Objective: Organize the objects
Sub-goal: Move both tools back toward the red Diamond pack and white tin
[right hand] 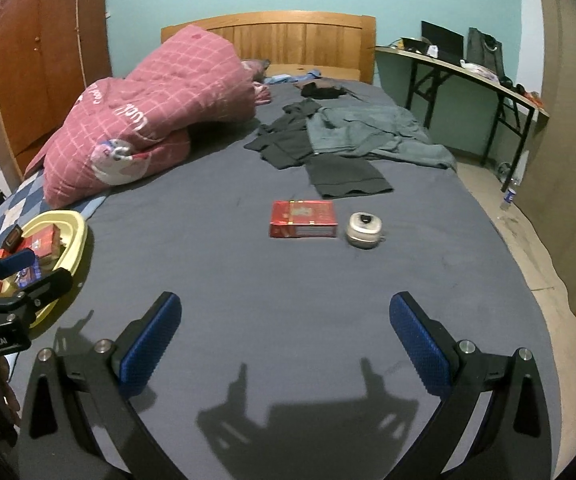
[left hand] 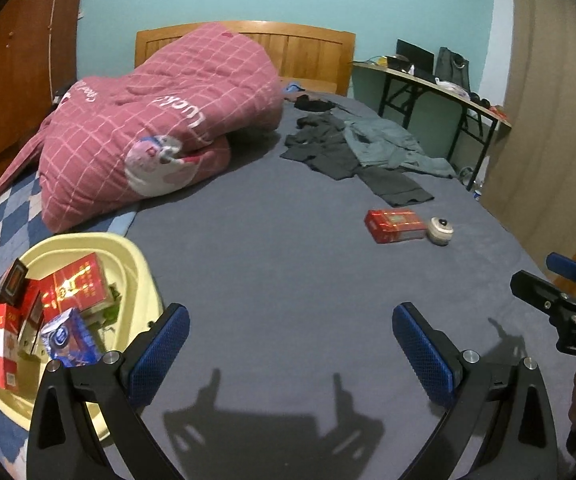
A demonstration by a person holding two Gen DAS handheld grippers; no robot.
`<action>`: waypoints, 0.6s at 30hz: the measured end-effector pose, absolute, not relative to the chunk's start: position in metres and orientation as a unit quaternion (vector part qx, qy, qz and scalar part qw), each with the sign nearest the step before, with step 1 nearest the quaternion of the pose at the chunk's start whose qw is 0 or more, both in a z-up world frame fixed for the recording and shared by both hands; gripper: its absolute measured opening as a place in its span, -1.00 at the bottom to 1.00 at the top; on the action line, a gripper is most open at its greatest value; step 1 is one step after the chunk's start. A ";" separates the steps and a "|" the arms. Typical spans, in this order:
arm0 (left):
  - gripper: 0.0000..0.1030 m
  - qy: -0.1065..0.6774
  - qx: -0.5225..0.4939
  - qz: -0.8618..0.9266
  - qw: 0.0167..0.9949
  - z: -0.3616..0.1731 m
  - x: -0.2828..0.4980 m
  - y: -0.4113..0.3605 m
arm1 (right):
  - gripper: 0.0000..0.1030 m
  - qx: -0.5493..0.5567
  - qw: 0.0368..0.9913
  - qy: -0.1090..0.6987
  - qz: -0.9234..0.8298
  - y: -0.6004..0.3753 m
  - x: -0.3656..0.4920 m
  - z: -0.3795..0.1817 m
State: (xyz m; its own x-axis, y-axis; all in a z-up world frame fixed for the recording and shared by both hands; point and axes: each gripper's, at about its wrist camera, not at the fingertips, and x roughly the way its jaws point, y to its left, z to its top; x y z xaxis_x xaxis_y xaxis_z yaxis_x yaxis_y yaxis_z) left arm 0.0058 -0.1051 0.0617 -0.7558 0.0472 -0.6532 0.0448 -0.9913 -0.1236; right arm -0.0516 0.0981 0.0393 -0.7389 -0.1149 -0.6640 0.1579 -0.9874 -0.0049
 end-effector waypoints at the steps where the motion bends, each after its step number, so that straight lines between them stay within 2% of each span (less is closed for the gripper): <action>1: 0.99 -0.065 -0.349 0.935 0.001 0.062 0.005 -0.101 | 1.00 0.355 0.073 0.027 -0.932 0.101 -0.052 0.040; 18: 0.99 -0.050 -0.348 0.936 0.002 0.064 0.008 -0.091 | 1.00 0.352 0.071 0.022 -0.933 0.111 -0.049 0.043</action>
